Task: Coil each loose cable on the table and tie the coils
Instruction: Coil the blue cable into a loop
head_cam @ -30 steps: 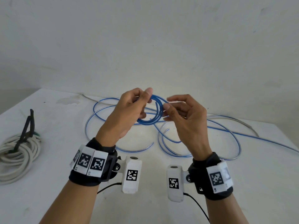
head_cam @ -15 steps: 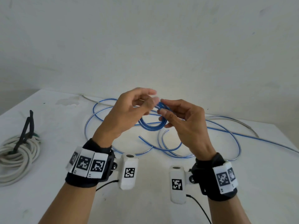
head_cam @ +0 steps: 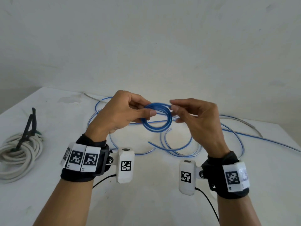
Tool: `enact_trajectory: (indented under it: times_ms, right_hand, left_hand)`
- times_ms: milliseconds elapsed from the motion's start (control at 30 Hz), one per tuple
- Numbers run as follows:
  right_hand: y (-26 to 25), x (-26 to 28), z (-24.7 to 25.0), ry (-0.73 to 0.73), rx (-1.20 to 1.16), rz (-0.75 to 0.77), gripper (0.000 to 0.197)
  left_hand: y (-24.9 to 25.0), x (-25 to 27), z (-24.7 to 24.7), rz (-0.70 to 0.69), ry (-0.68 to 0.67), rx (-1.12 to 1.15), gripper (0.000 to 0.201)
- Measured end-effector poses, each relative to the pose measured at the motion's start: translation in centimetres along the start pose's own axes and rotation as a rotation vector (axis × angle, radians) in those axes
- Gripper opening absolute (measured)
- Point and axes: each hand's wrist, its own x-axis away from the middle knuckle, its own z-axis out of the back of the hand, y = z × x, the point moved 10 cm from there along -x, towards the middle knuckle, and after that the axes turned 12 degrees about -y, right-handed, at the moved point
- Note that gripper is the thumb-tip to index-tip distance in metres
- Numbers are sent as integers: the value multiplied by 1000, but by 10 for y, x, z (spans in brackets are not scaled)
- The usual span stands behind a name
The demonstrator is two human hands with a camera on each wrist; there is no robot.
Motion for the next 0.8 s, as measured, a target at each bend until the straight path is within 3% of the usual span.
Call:
enact_trajectory:
  times_ms: [200,300,500,600,700,800]
  right_hand:
    - [-7,11,0,281,-125,72,8]
    - [-1,12,-12,289,-223,54,15]
    - [1,14,-12,341,-286,64,18]
    - [0,18,-8,393,-350,98,9]
    - [-2,17,-15,355,-323,89,14]
    - [-3,12,-13,303,-319,85,13]
  left_hand:
    - [10,0,5,-110,139,210,18]
    - [11,2,13,-144,194,296,18]
    - [8,-2,6,-157,160,345,29]
    - [12,-2,-1,-169,160,334,18]
    - [16,3,2,-187,165,289,8]
    - [16,1,3,-152,85,272,22]
